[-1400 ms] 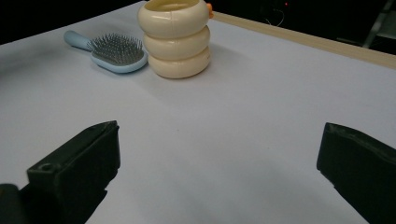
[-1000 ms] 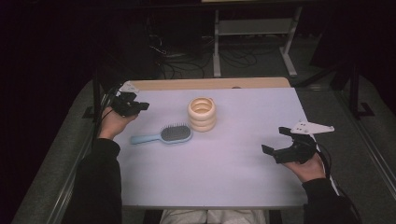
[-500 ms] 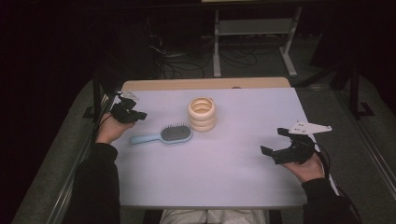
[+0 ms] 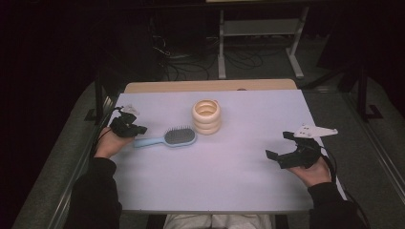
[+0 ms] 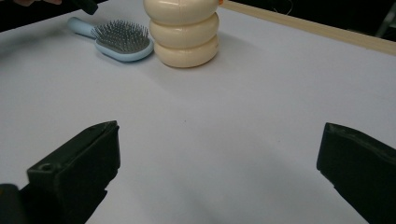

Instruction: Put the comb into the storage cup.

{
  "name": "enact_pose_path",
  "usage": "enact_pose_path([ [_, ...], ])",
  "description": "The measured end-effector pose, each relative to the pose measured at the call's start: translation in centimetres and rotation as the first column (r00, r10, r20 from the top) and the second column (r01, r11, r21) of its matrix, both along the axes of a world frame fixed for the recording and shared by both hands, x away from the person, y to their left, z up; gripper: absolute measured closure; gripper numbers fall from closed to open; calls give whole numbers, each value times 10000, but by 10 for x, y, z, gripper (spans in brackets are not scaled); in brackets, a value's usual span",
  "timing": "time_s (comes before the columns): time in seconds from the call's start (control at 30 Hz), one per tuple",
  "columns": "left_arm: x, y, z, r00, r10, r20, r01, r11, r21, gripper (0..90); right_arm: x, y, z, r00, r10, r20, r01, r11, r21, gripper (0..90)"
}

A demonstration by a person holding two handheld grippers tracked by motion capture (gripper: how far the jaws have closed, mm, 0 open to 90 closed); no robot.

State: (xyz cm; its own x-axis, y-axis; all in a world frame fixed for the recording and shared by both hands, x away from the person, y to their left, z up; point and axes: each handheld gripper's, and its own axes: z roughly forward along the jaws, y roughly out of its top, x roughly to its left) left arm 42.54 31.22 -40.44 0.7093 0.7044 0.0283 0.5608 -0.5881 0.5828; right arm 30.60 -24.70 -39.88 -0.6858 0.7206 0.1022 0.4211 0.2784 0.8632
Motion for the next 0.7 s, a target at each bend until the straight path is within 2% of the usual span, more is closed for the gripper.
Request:
enact_pose_path([
  [0.27, -6, 3, -10, 9997, -5, -253, 7, 10000, 78, 900, 0, 2, -1, 9999, 98, -93, -100, 9999, -129, 0],
  [0.37, -7, 6, -11, 9997, 75, -232, -76, 10000, -55, 900, 0, 2, -1, 9999, 71, -87, -73, 9999, -154, 0],
  [0.57, -8, 10, -12, 9995, 196, -265, -207, 9989, -413, 900, -3, 1, 3, 9993, -190, 329, 194, 9997, -133, 0],
  [0.7, -10, 10, -13, 9995, 206, -248, -218, 9985, -493, 900, -3, 0, 4, 9992, -219, 324, 222, 9997, -89, 0],
])
